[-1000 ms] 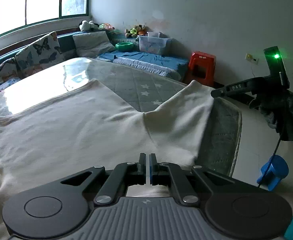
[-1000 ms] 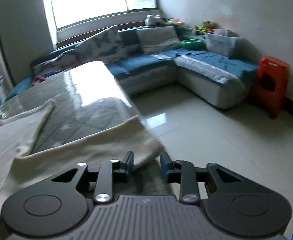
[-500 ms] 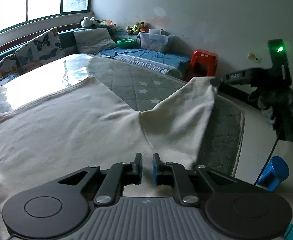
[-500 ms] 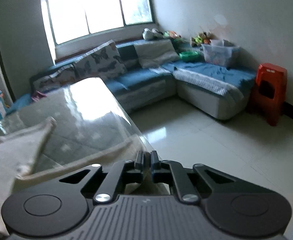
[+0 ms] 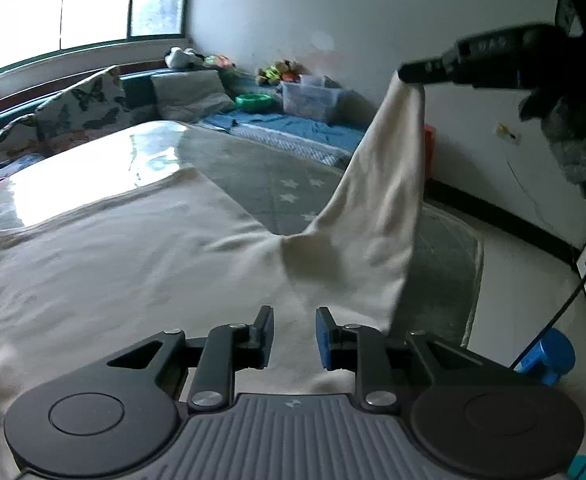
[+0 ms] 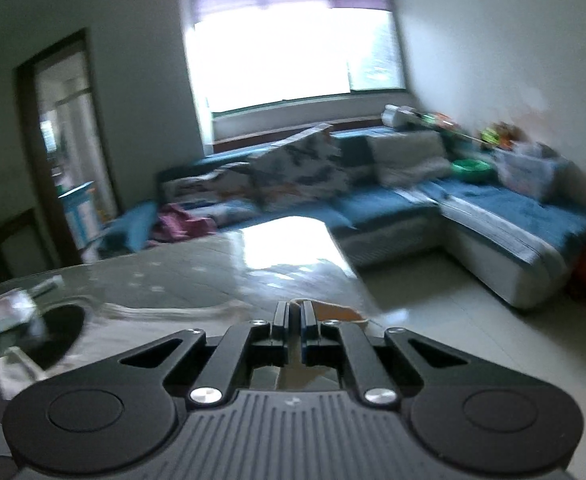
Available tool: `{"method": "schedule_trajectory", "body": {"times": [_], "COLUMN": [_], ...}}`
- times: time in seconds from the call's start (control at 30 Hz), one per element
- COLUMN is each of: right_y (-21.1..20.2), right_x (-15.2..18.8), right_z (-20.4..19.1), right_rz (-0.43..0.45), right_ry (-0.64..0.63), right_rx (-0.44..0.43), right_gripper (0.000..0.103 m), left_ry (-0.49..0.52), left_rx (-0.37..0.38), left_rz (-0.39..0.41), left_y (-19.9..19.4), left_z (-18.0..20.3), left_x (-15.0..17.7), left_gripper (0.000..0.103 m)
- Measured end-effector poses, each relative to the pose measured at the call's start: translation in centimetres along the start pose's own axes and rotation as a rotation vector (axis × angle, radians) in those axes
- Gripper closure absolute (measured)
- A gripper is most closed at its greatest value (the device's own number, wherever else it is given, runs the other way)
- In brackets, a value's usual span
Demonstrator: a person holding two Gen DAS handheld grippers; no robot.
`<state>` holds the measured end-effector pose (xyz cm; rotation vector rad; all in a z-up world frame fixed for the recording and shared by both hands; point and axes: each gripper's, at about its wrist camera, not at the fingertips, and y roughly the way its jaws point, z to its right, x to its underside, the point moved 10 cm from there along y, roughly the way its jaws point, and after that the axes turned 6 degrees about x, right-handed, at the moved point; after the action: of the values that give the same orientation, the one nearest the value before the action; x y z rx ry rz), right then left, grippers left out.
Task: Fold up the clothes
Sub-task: 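Lift the sleeve with the right gripper and fold it across the body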
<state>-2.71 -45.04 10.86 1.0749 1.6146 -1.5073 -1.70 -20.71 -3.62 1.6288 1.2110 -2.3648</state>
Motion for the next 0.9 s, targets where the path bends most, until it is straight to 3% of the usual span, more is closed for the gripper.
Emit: {"method": "schedule_trajectory", "body": {"times": [0.33,0.5,0.7,0.9], "right_y": [0.8,2.9,4.9,4.8], "right_x": [-1.3,1.8,7.1,10.3], "right_z": [-15.5,-23.3,-29.2,-30.8], "right_rz": [-0.018,-0.104,-0.237,-0.324], "right_ry": [-0.196,-0.288,-0.369,-0.416], "right_rx": [-0.272,-0.401,-0.497,-0.579], "right_gripper": [0.099,0.099,0.099,0.09], "left_ry": [-0.108,-0.179,-0.244,-0.274], "left_rx": [-0.132,-0.191,-0.237,-0.26], "left_rz": [0.073,0.091,0.106,0.108], "left_y": [-6.0,-8.4,-9.9,-10.5], "left_z": [-5.0,-7.1,-8.4,-9.1], "left_x": [2.1,3.9,5.1,5.8], "left_gripper": [0.072,0.072,0.07,0.067]}}
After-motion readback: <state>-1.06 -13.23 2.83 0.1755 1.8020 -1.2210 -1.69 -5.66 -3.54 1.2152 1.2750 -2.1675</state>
